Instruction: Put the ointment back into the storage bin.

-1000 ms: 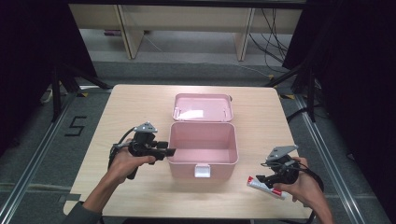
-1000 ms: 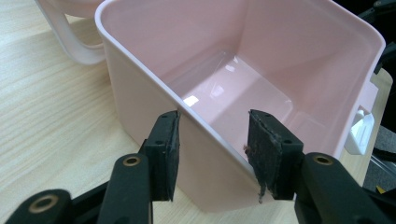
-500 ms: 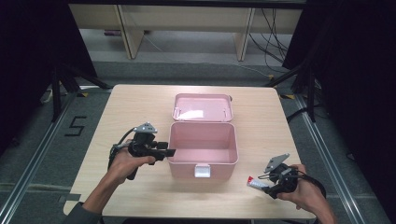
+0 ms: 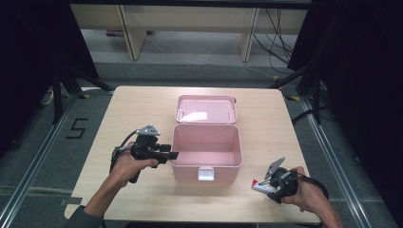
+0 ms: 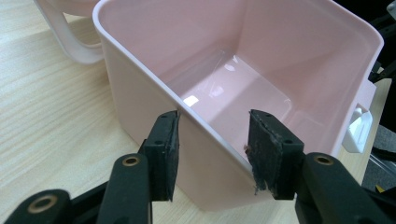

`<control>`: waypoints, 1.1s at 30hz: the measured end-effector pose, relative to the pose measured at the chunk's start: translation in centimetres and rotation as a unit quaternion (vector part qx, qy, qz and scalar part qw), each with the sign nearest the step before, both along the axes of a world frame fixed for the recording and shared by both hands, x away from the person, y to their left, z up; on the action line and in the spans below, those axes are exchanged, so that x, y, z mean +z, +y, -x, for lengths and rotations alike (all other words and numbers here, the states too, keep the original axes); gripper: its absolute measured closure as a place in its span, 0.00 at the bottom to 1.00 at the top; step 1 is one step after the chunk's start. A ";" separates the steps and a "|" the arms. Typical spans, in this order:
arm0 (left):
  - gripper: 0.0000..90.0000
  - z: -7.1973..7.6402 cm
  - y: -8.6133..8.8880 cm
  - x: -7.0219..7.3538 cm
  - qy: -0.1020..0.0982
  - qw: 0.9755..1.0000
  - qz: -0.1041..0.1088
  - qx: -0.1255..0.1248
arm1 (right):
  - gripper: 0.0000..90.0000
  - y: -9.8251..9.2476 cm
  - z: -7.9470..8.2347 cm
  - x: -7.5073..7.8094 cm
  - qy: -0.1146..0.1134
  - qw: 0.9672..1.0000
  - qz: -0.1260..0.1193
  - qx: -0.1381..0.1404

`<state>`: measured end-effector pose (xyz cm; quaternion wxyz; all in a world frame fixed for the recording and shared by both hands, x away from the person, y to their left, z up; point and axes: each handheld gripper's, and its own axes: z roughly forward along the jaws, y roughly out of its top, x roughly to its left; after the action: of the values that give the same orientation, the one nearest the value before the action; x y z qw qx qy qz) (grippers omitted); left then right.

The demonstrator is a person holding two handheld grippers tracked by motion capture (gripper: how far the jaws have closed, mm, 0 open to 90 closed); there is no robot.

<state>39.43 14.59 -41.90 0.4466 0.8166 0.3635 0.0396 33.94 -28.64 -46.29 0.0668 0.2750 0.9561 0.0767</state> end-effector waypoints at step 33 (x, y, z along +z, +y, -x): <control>0.59 0.0 0.0 0.0 0.000 1.000 0.001 -0.002 | 0.75 1.2 -1.7 -0.8 0.062 0.997 0.042 0.013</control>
<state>39.48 14.60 -41.94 0.4471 0.8170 0.3622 0.0386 35.66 -27.40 -47.13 0.0175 0.2640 0.9641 0.0202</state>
